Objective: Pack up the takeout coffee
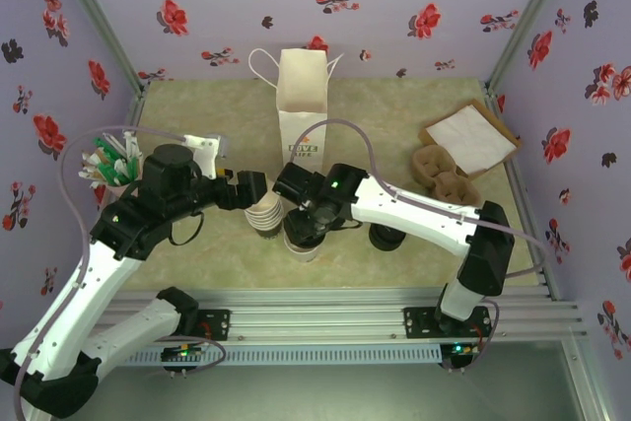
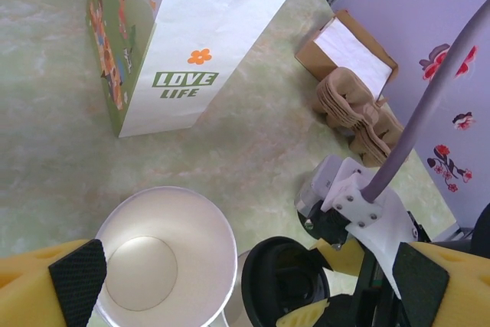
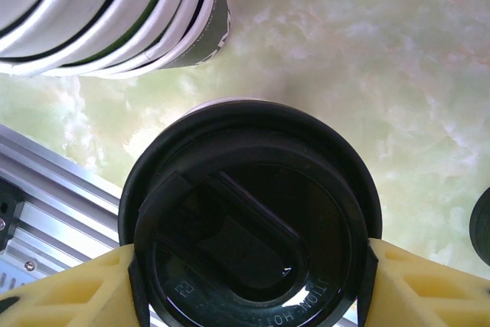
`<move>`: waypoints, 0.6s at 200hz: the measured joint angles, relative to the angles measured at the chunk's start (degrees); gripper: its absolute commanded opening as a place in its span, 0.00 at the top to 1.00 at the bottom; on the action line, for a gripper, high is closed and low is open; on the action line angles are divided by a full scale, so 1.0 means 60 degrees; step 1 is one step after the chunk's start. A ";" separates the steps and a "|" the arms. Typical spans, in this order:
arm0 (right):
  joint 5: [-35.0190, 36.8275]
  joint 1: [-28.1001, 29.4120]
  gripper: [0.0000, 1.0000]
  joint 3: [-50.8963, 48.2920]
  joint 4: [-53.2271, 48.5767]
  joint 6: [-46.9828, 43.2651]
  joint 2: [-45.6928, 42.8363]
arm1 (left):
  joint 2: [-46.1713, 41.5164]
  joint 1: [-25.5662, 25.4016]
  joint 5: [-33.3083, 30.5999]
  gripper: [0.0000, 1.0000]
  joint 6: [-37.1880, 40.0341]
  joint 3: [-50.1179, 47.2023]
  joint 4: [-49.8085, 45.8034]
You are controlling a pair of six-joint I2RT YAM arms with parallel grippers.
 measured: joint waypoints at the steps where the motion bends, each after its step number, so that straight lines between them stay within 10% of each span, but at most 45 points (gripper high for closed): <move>1: 0.0000 0.0004 0.37 0.0004 0.0000 0.0000 0.0011 | 0.0000 0.0000 0.0000 0.00 0.0000 0.0000 0.0000; 120: 0.0160 0.0273 0.36 0.0477 -0.0481 -0.0007 0.0579 | -0.0106 0.0055 -0.0117 0.00 0.0000 -0.0233 0.0000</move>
